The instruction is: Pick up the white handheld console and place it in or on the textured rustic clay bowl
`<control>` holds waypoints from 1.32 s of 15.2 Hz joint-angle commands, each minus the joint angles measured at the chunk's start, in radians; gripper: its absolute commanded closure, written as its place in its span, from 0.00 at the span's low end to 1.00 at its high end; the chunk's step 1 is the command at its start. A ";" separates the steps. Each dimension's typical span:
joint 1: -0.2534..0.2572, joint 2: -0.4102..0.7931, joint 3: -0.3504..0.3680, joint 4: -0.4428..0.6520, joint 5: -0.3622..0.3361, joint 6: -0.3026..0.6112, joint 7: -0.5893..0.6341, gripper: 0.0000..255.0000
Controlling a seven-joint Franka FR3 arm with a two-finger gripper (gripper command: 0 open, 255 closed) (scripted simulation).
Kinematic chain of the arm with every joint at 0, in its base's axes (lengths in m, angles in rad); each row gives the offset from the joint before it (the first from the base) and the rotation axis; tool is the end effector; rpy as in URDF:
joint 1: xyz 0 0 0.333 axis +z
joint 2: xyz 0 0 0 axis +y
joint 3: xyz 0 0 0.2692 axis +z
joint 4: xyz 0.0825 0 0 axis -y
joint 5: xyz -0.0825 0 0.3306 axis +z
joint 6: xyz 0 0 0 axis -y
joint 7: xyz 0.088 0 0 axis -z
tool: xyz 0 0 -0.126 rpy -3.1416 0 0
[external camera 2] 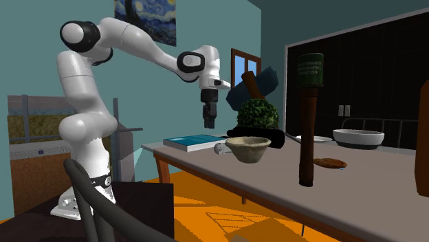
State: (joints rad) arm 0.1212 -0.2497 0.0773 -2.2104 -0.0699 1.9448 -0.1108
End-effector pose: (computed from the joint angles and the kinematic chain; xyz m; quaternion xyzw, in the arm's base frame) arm 0.4291 0.0812 0.4375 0.9853 0.1655 -0.0066 0.0423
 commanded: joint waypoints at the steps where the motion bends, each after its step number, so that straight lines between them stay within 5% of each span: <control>1: 0.015 0.072 0.015 0.044 0.002 0.026 -0.010 0.00; 10: 0.075 0.363 0.075 0.269 -0.011 0.082 -0.058 0.00; 20: 0.073 0.399 0.072 0.209 -0.022 0.177 -0.052 0.00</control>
State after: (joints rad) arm 0.1973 0.1439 0.1524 -1.9953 -0.0911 2.1210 -0.1628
